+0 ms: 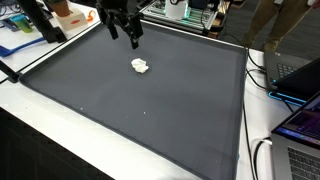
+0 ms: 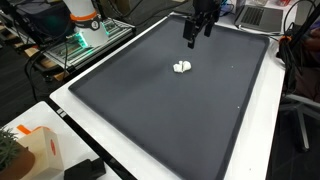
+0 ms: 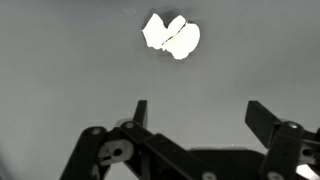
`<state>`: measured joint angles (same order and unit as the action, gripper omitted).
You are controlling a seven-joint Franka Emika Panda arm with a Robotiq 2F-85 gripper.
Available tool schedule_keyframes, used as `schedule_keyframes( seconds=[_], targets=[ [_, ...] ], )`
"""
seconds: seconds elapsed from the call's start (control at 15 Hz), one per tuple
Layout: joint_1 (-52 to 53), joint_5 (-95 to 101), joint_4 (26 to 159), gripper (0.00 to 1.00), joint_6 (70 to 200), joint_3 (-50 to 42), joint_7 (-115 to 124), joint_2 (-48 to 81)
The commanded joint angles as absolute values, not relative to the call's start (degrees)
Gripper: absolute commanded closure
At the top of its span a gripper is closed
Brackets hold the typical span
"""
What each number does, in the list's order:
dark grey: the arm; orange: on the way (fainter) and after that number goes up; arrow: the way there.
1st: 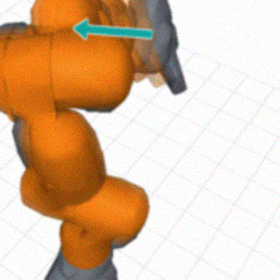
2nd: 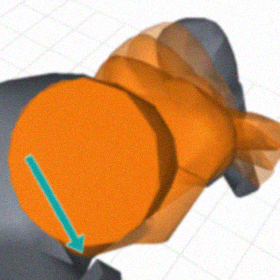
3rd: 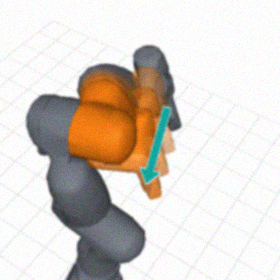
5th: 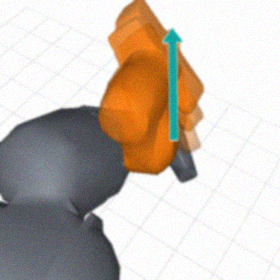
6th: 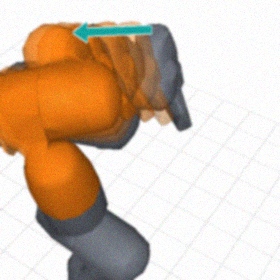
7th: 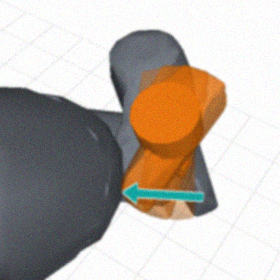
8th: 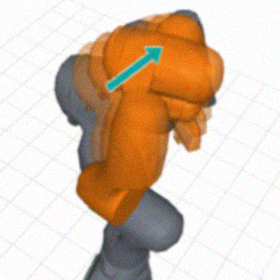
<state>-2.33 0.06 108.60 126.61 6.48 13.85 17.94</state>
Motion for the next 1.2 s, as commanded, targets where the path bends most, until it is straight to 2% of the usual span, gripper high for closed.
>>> schedule_keyframes(
  seconds=[0.0, 0.73, 1.13],
  targets=[
    [-0.13, -0.82, 108.5, 0.0, 126.48, 4.09, 13.26, 17.88],
    [3.58, 0.38, 98.18, 0.0, 126.76, 1.19, 17.17, 26.28],
    [4.63, 0.7, 92.59, 0.0, 116.95, -0.46, 19.28, 30.0]
  ],
)
